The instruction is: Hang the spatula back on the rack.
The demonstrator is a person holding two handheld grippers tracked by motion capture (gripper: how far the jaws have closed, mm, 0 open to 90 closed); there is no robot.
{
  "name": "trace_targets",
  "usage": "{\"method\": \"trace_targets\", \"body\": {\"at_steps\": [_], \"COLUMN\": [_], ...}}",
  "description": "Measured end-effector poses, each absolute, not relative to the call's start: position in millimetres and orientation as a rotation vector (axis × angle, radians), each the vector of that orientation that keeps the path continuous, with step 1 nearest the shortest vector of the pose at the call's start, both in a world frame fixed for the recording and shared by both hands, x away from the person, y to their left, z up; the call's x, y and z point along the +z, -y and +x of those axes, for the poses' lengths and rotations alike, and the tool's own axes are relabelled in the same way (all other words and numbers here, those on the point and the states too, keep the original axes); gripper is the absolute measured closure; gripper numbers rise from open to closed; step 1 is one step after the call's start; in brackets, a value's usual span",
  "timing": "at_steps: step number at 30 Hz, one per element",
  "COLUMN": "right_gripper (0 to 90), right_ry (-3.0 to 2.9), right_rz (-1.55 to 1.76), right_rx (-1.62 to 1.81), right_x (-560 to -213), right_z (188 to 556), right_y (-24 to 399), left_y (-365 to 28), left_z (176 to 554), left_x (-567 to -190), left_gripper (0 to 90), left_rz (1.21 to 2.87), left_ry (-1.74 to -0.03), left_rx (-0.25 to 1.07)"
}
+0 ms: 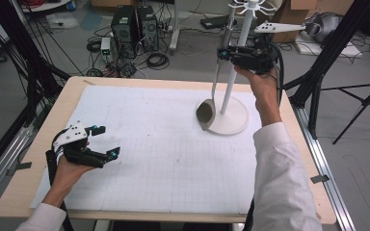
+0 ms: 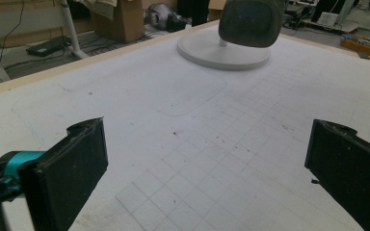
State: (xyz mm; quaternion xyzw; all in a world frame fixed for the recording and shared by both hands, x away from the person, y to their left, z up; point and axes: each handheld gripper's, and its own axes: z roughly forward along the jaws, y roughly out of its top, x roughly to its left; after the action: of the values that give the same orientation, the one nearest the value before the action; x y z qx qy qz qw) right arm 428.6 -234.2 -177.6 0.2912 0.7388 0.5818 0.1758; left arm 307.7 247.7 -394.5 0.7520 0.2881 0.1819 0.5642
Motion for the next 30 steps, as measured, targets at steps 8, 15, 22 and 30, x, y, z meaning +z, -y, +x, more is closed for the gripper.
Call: {"method": "trace_targets", "body": {"at_steps": [8, 15, 22, 30], "right_gripper": [73.2, 73.2, 73.2, 73.2], "right_ry": [-2.078, -2.08, -2.073, -2.068], "right_rz": [0.848, 0.858, 0.861, 0.874], "right_rx": [1.65, 1.646, 1.641, 1.64], "right_x": [-179, -177, -173, -171], "right_z": [438, 443, 448, 453], "right_y": [237, 235, 236, 235], "left_y": [-248, -248, -248, -248], "left_z": [309, 309, 309, 309], "left_x": [-395, -395, -395, -394], "left_gripper": [1.7, 1.7, 1.8, 1.7], "left_rz": [1.763, 1.76, 1.76, 1.757], "left_ry": [-0.684, -0.686, -0.69, -0.691], "left_rx": [0.428, 0.427, 0.427, 0.429]}}
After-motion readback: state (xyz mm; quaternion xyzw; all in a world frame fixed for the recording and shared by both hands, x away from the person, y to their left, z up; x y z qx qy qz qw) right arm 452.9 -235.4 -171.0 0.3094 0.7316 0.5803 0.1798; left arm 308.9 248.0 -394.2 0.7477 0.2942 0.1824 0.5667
